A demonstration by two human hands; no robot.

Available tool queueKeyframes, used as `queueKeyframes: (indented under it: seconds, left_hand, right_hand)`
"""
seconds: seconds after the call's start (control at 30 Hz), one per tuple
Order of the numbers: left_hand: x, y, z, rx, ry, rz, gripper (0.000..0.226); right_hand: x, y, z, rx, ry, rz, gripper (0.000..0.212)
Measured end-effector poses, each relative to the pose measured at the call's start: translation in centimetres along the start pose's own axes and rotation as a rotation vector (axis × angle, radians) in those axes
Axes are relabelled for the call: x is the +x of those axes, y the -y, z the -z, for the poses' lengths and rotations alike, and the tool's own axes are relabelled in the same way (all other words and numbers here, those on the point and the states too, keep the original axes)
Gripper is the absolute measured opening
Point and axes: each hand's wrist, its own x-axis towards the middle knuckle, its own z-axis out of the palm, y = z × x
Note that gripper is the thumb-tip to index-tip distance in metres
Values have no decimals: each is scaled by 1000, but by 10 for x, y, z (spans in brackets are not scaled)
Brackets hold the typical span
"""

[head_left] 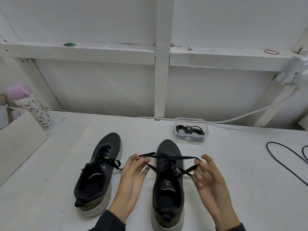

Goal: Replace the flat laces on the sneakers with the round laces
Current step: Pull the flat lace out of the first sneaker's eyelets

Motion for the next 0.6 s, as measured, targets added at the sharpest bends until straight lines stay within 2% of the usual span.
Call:
queueKeyframes:
  seconds: [0.17,0.37,0.6]
  left_hand:
    - [-1,-4,1,-115,12,-37,17]
    - [-4,-4,1,-112,1,-105,36]
    - [2,2,15,-8,-96,-253,49]
  right_hand:
    - [1,6,4,132,-15,42,32]
    - [6,12,15,265,-69,166,34]
    - [10,19,39,276,-106,271,39]
